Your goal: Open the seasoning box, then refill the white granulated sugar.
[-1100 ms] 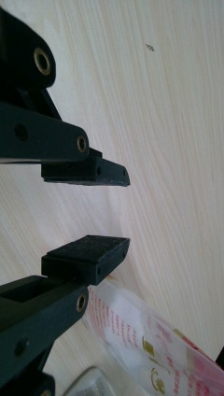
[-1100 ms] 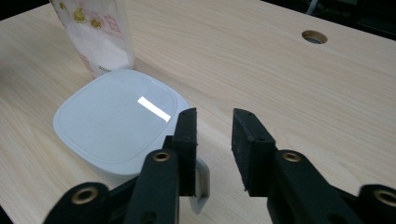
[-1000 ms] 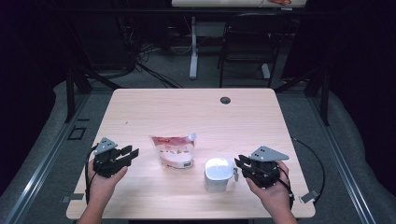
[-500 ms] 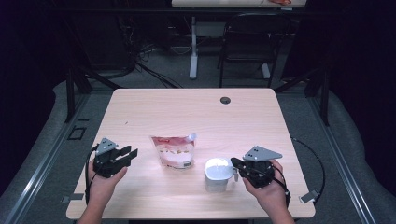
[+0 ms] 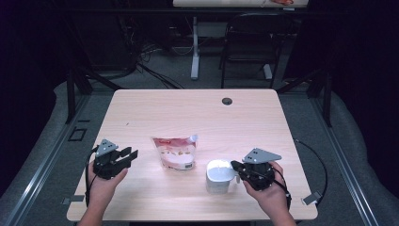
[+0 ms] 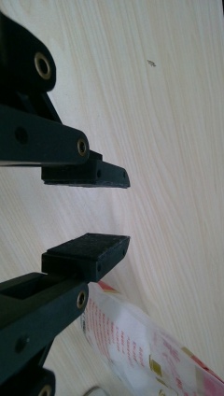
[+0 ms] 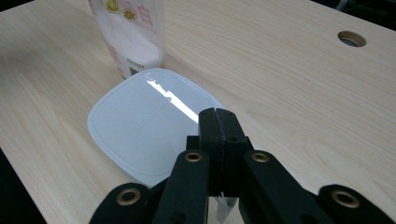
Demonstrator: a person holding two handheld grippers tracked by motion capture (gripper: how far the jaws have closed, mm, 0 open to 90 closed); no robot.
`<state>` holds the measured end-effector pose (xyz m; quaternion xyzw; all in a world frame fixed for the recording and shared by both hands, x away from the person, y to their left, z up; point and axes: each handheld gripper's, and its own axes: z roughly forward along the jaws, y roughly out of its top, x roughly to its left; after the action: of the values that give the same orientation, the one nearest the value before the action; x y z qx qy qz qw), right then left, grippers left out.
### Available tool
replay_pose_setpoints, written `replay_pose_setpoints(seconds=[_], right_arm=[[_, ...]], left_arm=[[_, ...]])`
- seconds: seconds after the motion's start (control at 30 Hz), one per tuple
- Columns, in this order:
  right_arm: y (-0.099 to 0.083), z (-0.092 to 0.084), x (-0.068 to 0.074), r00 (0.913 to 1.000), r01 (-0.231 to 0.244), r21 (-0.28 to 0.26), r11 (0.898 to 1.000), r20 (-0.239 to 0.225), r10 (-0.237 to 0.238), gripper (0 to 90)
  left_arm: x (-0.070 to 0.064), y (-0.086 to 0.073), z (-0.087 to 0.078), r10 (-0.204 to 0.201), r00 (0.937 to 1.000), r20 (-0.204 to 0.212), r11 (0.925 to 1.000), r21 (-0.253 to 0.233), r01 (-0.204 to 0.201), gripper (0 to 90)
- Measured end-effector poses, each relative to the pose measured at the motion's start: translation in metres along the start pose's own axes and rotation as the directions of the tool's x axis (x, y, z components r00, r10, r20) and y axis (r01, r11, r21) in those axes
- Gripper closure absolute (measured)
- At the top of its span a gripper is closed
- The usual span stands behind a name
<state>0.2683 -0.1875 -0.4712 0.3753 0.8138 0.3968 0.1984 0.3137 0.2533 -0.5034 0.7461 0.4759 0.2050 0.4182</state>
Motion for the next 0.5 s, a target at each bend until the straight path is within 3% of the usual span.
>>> replay_pose_setpoints(seconds=[0.5], right_arm=[[-0.0018, 0.0040, 0.0026, 1.0000, 0.008, 0.016, 1.000, -0.004, -0.008, 90.0]], left_arm=[[0.0007, 0.0004, 0.0004, 0.002, 1.0000, 0.000, 1.0000, 0.000, -0.002, 65.4]])
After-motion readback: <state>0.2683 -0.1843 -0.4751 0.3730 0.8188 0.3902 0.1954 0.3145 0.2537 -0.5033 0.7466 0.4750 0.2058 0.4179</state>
